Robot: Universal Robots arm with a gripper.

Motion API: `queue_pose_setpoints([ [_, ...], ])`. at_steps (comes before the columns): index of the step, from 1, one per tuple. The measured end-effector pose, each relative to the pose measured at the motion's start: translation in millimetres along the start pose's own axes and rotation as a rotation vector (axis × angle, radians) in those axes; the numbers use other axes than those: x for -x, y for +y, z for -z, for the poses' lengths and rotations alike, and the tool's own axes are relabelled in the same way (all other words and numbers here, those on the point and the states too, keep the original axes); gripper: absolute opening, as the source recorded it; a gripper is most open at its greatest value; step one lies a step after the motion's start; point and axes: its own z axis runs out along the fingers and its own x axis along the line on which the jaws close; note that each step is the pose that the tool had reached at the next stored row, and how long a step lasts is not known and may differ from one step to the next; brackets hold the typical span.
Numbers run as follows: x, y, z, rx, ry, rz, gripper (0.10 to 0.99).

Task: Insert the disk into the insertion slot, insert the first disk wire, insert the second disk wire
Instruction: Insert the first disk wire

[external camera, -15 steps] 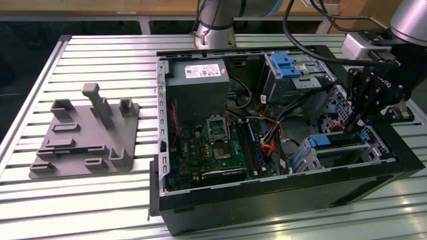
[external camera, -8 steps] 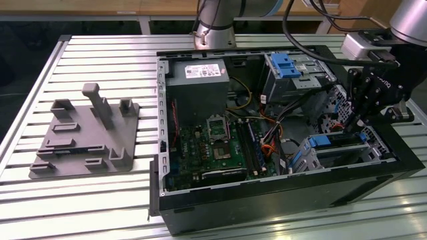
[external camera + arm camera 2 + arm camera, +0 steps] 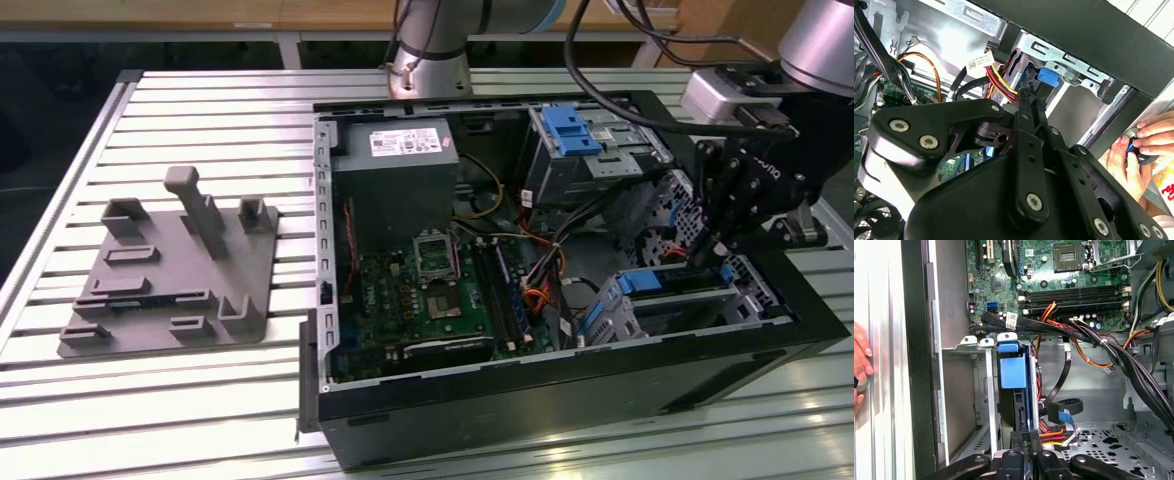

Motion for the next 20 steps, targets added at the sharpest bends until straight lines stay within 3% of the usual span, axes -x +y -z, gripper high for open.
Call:
queue_pose_setpoints([
  [20, 0.6, 0.0, -7.5, 0.0, 0.0021, 0.0, 0.169],
])
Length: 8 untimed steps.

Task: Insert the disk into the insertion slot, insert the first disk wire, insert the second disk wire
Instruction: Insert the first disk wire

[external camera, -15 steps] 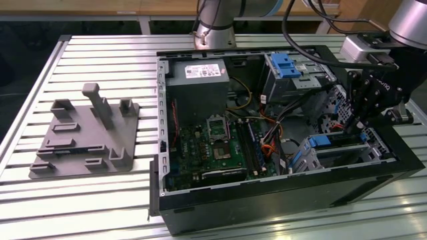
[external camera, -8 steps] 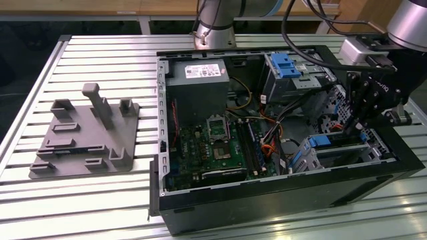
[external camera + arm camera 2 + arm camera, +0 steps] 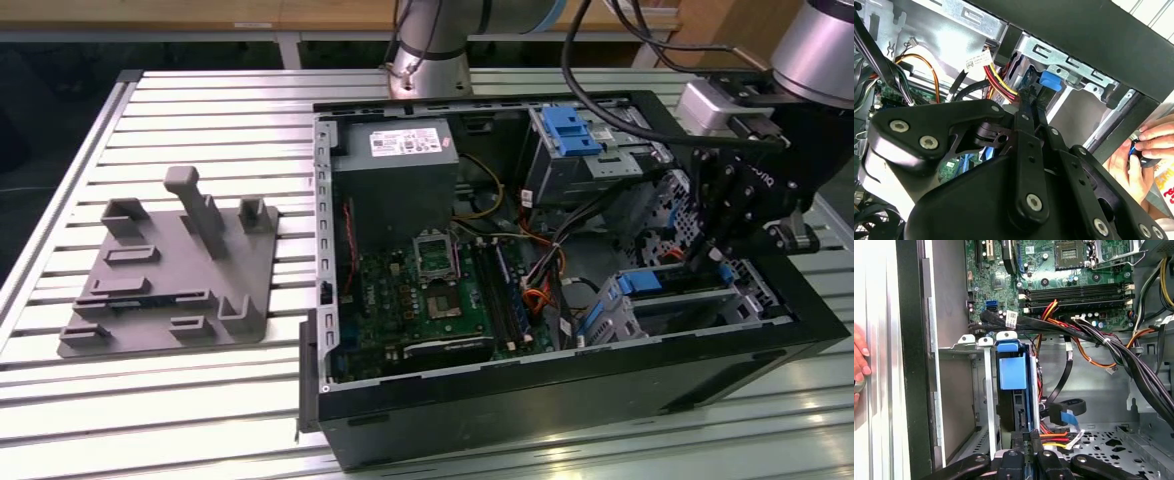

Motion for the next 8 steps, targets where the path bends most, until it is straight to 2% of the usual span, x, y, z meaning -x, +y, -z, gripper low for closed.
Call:
queue_pose_setpoints([
  [8, 0.3, 0.0, -4.6, 0.0, 0.0013, 0.0, 0.169],
])
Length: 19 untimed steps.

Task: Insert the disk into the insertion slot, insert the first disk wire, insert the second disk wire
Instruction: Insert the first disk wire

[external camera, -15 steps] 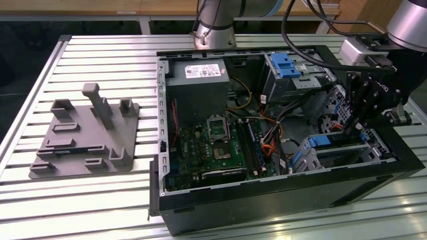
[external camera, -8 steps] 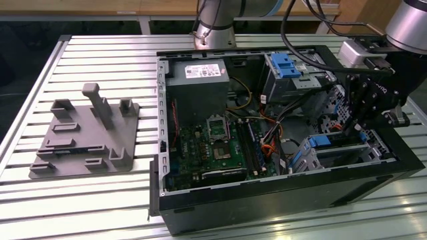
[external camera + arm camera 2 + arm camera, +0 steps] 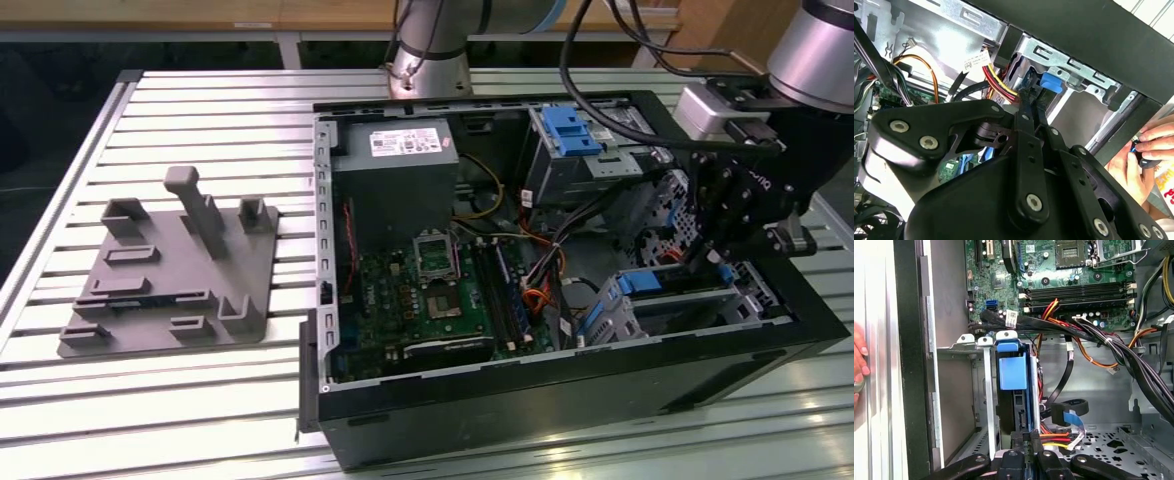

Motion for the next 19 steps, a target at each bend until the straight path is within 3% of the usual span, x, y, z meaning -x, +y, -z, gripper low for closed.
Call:
queue_pose_setpoints([
  [3, 0.1, 0.1, -1.1, 0.001, -0.0031, 0.0, 0.176],
  [4, 0.0, 0.1, 0.0, 0.001, -0.0028, 0.0, 0.235],
  [5, -0.3, 0.1, 2.0, 0.0, -0.002, 0.0, 0.235],
  [6, -0.6, 0.1, 5.1, 0.0, -0.0014, 0.0, 0.302],
  [16, -5.4, -0.5, 49.2, 0.0, -0.0013, 0.0, 0.302],
  [19, -5.6, -0.6, 51.6, 0.0, -0.0014, 0.0, 0.302],
])
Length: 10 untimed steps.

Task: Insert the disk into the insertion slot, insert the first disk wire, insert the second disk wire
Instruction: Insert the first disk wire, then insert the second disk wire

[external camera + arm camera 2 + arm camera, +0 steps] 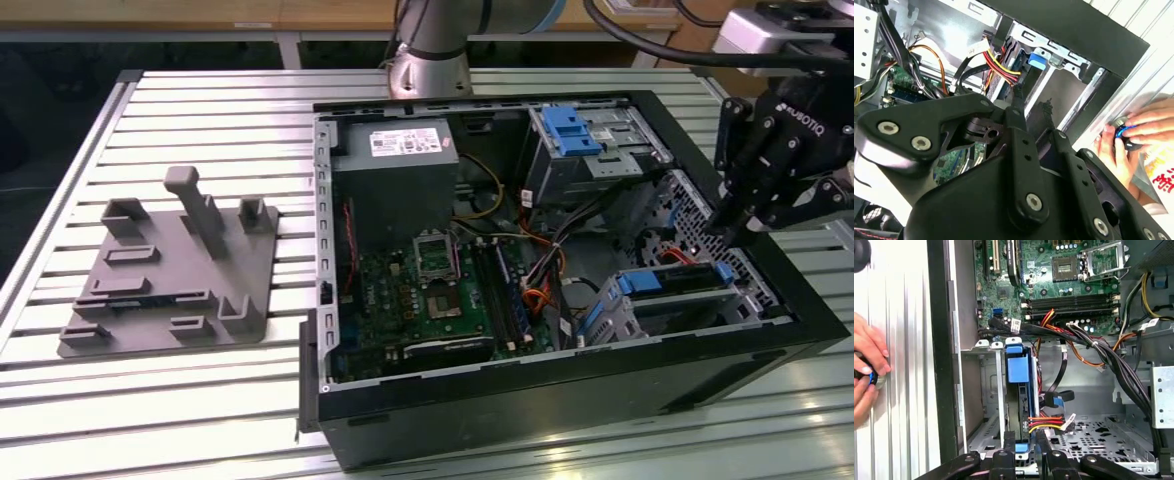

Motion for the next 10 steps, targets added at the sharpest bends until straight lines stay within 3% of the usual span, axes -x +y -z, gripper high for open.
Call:
queue_pose_setpoints([
  [10, 0.0, 0.0, 0.1, 0.0, -0.0005, 0.0, 0.302],
])
